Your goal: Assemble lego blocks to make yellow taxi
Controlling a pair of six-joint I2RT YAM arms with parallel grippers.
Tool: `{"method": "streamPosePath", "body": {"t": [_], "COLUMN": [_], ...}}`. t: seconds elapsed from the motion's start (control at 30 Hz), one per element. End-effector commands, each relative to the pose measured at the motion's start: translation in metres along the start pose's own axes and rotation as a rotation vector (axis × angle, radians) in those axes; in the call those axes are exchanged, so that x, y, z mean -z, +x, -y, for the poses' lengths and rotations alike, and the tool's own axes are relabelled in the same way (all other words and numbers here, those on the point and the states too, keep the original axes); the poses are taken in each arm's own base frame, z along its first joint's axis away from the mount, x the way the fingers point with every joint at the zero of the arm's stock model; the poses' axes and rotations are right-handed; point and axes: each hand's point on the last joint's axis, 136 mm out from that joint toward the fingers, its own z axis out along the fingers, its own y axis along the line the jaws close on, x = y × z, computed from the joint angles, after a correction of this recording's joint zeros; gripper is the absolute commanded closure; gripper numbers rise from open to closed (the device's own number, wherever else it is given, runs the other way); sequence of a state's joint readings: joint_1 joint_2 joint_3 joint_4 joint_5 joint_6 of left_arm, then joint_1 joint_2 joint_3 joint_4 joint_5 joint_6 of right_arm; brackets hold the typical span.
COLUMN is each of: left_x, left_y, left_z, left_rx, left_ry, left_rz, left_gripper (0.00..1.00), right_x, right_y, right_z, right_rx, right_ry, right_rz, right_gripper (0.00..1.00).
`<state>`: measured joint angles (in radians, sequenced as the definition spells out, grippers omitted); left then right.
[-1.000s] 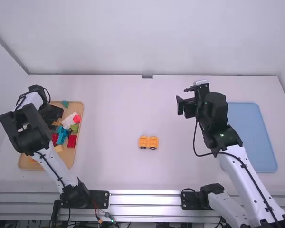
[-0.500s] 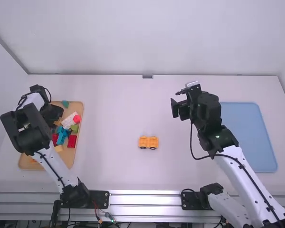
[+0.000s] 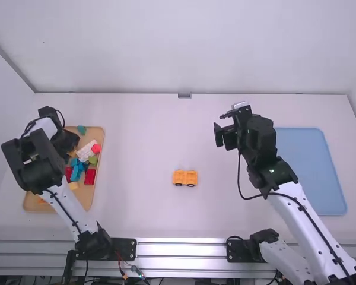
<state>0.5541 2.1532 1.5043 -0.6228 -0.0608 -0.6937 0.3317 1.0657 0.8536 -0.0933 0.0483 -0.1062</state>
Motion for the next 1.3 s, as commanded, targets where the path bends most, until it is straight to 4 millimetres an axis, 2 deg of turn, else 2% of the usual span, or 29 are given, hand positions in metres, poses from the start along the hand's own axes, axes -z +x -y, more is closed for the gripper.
{"method": "streamPosePath", "body": {"t": [0.0, 0.1, 0.2, 0.27, 0.5, 0.63, 0.77, 0.87, 0.97, 1.03, 1.1, 1.13, 1.27], "left_x": [-0.007, -0.006, -0.006, -0.006, -0.006, -0.006, -0.006, -0.006, -0.006, -0.005, 0.001, 0.001, 0.035], "left_y": [0.006, 0.005, 0.005, 0.006, 0.012, 0.014, 0.014, 0.015, 0.014, 0.016, 0.013, 0.013, 0.002], "left_z": [-0.004, -0.005, -0.005, -0.005, -0.004, -0.004, -0.005, -0.005, -0.005, 0.0, 0.009, 0.009, 0.018], "left_rx": [-0.058, -0.055, -0.062, -0.063, -0.065, -0.068, -0.068, -0.068, -0.069, -0.072, -0.111, -0.111, -0.113], "left_ry": [-0.013, -0.016, -0.017, -0.014, -0.006, -0.012, -0.014, -0.016, -0.013, 0.011, 0.076, 0.076, 0.128], "left_rz": [-0.017, -0.013, -0.013, -0.019, -0.043, -0.049, -0.05, -0.053, -0.051, -0.061, -0.084, -0.084, -0.063], "left_gripper": [0.42, 0.46, 0.6, 0.62, 0.62, 0.57, 0.62, 0.69, 0.85, 0.89, 0.98, 0.98, 0.98], "right_x": [0.007, 0.007, 0.007, 0.007, 0.007, 0.007, 0.007, 0.007, 0.007, 0.007, 0.007, 0.007, 0.0], "right_y": [-0.018, -0.018, -0.018, -0.018, -0.018, -0.018, -0.018, -0.018, -0.018, -0.018, -0.02, -0.02, -0.025], "right_z": [0.002, 0.002, 0.002, 0.002, 0.002, 0.002, 0.002, 0.002, 0.002, 0.002, -0.001, -0.001, -0.016], "right_rx": [-0.002, -0.002, -0.002, -0.002, -0.001, -0.001, -0.001, -0.001, -0.001, -0.001, -0.002, -0.002, 0.001], "right_ry": [0.008, 0.008, 0.008, 0.008, 0.008, 0.007, 0.006, 0.007, 0.007, 0.006, -0.012, -0.012, -0.098], "right_rz": [0.045, 0.045, 0.045, 0.045, 0.045, 0.045, 0.045, 0.045, 0.045, 0.046, 0.054, 0.054, 0.079], "right_gripper": [0.01, 0.01, 0.01, 0.01, 0.01, 0.01, 0.01, 0.01, 0.01, 0.01, 0.01, 0.01, 0.01]}}
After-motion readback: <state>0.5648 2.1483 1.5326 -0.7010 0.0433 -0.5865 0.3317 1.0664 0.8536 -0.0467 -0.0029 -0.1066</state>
